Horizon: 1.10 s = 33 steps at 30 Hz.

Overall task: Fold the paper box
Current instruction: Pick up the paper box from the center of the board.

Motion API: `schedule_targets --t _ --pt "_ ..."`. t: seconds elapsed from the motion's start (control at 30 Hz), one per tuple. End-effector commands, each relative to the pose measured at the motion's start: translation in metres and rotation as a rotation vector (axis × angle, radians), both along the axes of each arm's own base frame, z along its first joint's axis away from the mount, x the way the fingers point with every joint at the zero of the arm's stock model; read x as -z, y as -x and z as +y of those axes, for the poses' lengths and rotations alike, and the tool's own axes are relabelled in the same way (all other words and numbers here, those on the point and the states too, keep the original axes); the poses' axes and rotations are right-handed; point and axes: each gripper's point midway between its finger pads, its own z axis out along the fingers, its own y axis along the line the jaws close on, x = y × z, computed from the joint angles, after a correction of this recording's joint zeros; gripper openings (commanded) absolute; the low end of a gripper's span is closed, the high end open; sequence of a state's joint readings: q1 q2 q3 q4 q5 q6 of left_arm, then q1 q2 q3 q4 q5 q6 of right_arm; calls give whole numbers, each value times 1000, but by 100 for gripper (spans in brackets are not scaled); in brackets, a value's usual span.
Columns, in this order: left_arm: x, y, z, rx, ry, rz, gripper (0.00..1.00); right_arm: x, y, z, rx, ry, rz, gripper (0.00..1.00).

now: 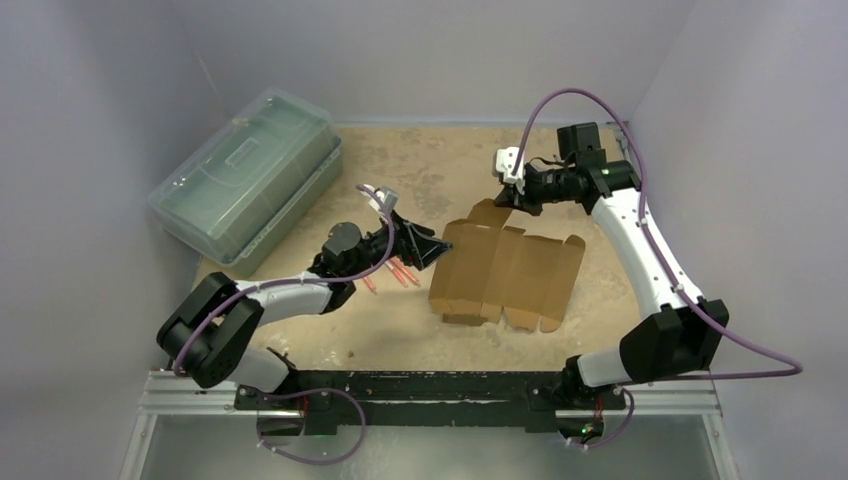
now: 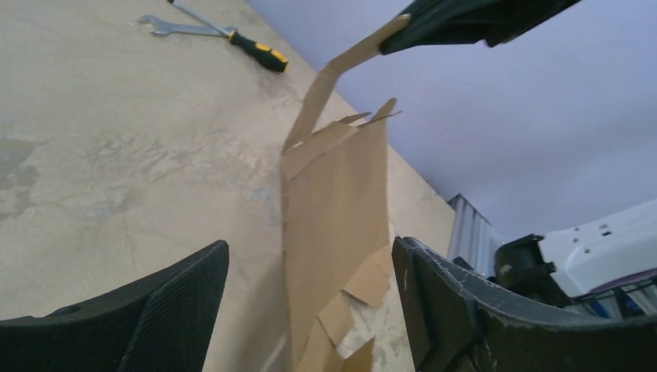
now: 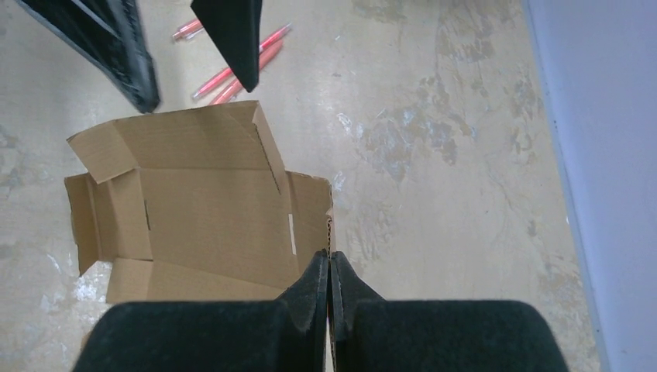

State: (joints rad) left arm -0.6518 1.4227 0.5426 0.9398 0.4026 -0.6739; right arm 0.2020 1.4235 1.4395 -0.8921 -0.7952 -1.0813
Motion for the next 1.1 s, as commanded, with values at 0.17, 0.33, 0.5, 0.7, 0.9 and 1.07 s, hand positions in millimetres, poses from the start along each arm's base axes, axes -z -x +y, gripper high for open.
schedule_targets --t 0.17,0.33,0.5,0.7,0.9,1.07 --pt "16 -17 -9 -24 -48 -69 66 -12 14 6 -44 -42 -24 0" --pt "21 -7 -18 35 -25 -64 57 -10 15 7 -48 -46 -17 0" --pt "28 -1 -26 74 -14 -55 38 -8 15 8 -53 -53 -6 0" --pt "19 -1 -24 57 40 -97 0 -9 14 10 -25 -76 19 3" --pt "-1 -11 14 -156 13 -202 0 -37 20 4 81 -254 108 81" --pt "-9 3 30 -173 29 -232 0 -37 27 -25 193 -374 106 98"
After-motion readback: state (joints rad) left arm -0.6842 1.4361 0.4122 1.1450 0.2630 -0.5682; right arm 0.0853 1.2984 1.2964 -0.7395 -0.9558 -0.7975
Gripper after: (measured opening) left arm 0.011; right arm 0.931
